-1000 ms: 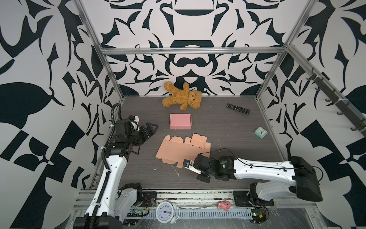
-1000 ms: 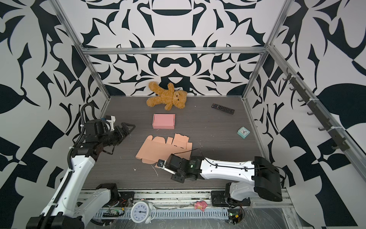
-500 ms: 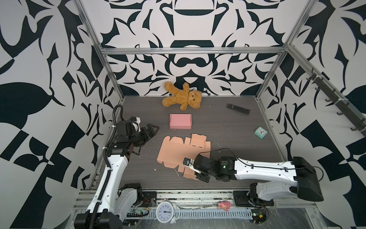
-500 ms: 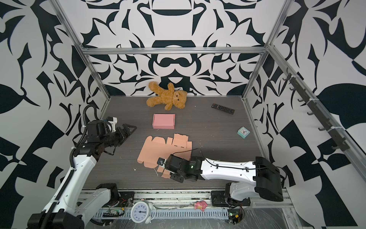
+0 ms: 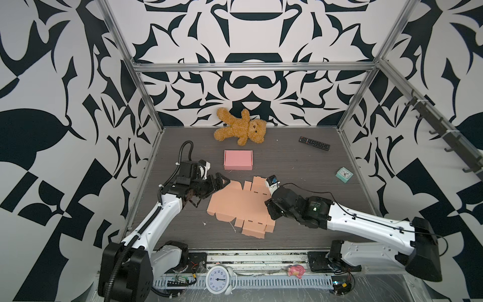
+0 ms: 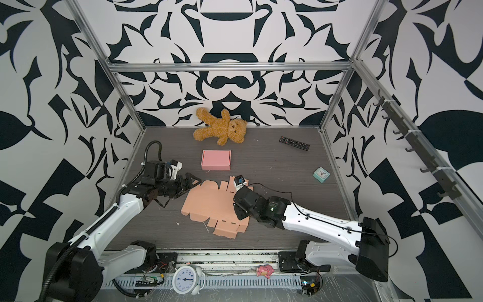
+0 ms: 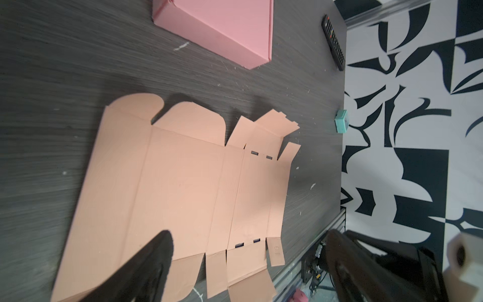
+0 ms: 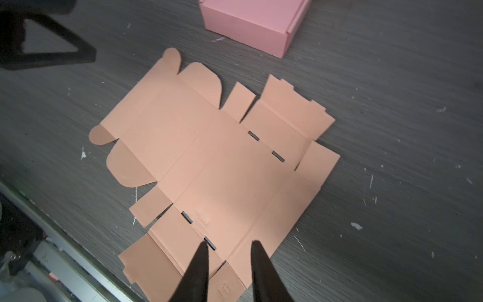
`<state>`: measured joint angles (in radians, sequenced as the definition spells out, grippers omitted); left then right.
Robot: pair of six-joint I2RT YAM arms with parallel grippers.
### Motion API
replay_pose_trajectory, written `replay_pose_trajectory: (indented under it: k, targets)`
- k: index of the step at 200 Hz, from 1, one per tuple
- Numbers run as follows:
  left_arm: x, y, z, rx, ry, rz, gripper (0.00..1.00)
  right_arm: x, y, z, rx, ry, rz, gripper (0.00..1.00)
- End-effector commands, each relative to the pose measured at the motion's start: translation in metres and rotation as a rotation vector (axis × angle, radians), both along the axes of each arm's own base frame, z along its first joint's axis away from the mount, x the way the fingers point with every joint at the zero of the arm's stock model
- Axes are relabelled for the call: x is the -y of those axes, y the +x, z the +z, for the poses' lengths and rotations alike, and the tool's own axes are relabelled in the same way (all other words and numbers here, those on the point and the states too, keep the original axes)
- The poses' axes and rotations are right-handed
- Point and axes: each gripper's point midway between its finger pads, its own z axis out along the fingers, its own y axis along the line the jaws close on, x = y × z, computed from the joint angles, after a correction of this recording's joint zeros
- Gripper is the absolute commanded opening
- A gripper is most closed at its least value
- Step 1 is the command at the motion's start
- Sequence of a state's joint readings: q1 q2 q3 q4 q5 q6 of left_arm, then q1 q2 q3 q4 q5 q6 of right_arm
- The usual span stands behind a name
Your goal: Fold the paper box
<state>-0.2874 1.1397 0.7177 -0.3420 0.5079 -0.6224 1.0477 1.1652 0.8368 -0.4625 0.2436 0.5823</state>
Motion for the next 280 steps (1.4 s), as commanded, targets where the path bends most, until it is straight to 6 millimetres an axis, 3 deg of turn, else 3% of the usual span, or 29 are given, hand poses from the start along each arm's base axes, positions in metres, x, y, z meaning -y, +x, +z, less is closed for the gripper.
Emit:
replay_pose_trajectory:
  k: [1,50,81,85,111,280]
  targets:
    - [0.017,-0.001,0.002,0.045,0.024,-0.072,0.96,0.010,-0.005,-0.015,-0.120,0.047,-0.101,0.29]
    - [0.045,-0.019,-0.017,0.015,0.082,-0.175,0.97,0.028,-0.003,-0.051,-0.272,0.153,-0.196,0.28]
    - [0.056,-0.025,-0.025,-0.002,0.101,-0.212,0.97,0.038,-0.002,-0.069,-0.307,0.178,-0.224,0.27]
    - [0.058,-0.026,-0.034,-0.028,0.114,-0.218,0.97,0.038,-0.002,-0.071,-0.315,0.188,-0.224,0.28]
    - [0.064,-0.027,-0.036,-0.030,0.117,-0.236,0.97,0.040,-0.002,-0.082,-0.357,0.226,-0.230,0.28]
    - [0.069,-0.028,-0.038,-0.038,0.113,-0.233,0.99,0.038,0.015,-0.120,-0.423,0.329,-0.275,0.28]
